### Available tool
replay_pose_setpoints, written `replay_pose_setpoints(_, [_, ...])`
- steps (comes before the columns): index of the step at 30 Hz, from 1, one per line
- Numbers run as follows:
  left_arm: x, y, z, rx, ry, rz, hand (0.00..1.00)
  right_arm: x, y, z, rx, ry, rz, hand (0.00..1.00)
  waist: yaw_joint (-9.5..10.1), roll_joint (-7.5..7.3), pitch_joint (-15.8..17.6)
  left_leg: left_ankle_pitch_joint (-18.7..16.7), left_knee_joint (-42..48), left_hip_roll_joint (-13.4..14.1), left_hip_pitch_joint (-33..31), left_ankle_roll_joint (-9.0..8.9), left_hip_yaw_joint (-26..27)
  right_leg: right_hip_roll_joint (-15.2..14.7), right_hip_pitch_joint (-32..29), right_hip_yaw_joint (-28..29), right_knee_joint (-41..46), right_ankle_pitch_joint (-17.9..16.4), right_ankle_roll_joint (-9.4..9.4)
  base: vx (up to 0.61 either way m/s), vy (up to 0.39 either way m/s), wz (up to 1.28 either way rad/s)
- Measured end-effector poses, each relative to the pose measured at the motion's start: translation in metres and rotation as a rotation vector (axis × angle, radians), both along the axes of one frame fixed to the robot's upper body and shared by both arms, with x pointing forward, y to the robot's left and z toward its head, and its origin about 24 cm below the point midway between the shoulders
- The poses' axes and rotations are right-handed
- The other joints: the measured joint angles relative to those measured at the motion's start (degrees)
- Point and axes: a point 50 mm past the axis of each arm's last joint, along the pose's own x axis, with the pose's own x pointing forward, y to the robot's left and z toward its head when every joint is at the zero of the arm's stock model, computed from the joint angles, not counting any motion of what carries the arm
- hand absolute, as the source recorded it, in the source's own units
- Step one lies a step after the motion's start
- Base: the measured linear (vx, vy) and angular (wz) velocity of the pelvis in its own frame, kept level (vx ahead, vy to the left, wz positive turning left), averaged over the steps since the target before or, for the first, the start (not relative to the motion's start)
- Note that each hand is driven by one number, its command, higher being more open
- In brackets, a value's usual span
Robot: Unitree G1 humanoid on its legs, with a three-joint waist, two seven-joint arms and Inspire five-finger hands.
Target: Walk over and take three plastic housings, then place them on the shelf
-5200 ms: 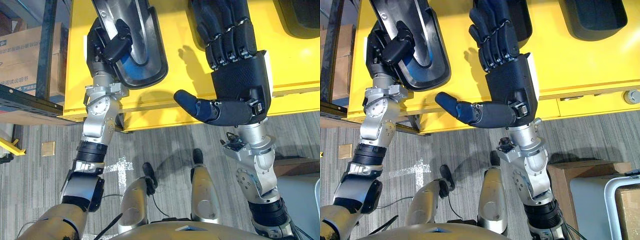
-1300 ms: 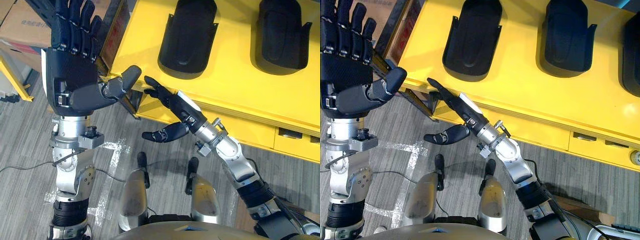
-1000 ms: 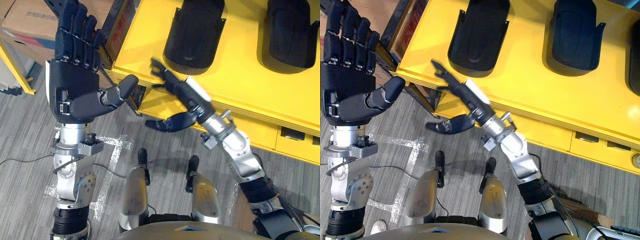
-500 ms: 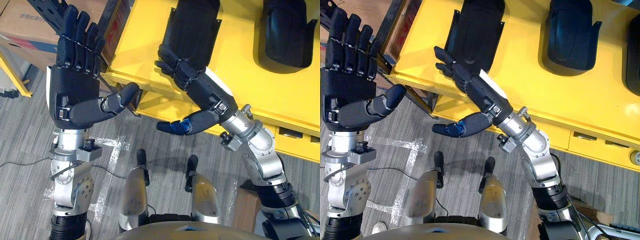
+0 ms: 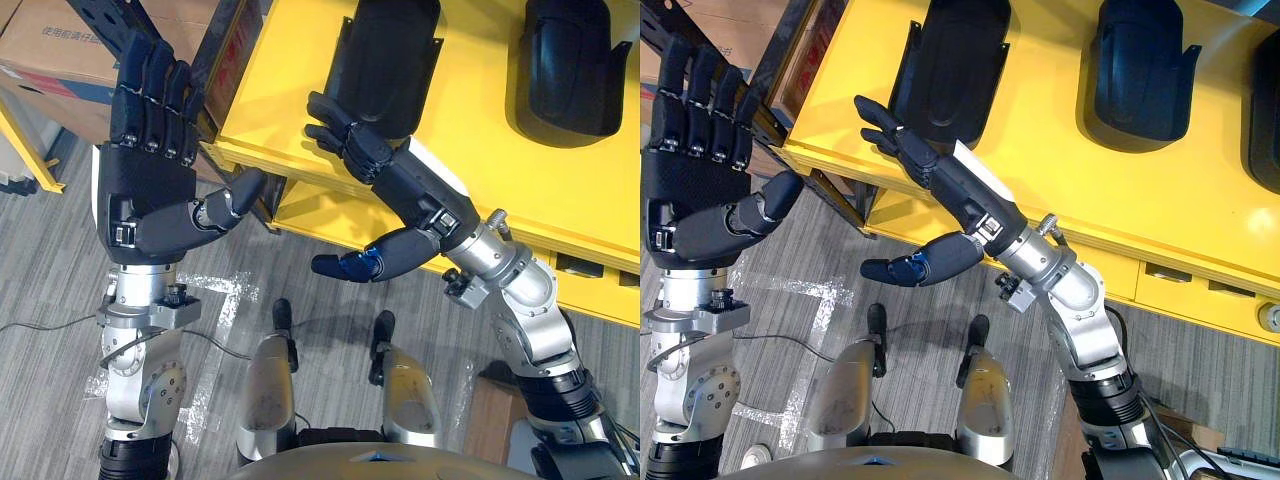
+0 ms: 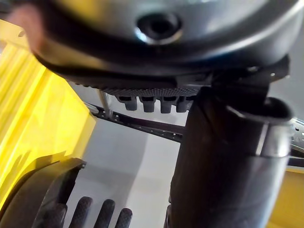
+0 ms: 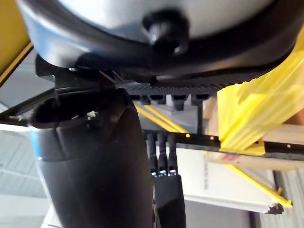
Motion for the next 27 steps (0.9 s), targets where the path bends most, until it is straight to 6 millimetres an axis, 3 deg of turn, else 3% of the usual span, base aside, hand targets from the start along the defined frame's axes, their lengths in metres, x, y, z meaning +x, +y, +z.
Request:
replay_pose_setpoints(12, [0.001,0.002,-0.003,-0.017,0.02,0.026,1.0,0.018,-0.009,-0.011,-0.006,0.04,-0.178,1.0,-0.01,-0.02,0.01,0.38,-1.01,0.01,-0.03,-0.07,0.13,0.06,-0.52,0.0,-0.09,-0.05,-0.06,0.0,0.0,0.0])
replay_pose_setpoints(27, [0.002,0.002,-0.001,-0.01,0.004,0.017,1.0,0.037,-0.01,0.001,-0.001,-0.004,-0.23,1.0,0.07,-0.01,0.01,1.06,-1.98,-0.1,-0.24,-0.11,0.05,0.02,-1.21,-0.08,0.08,-0.09,-0.11,0.0,0.0,0.0])
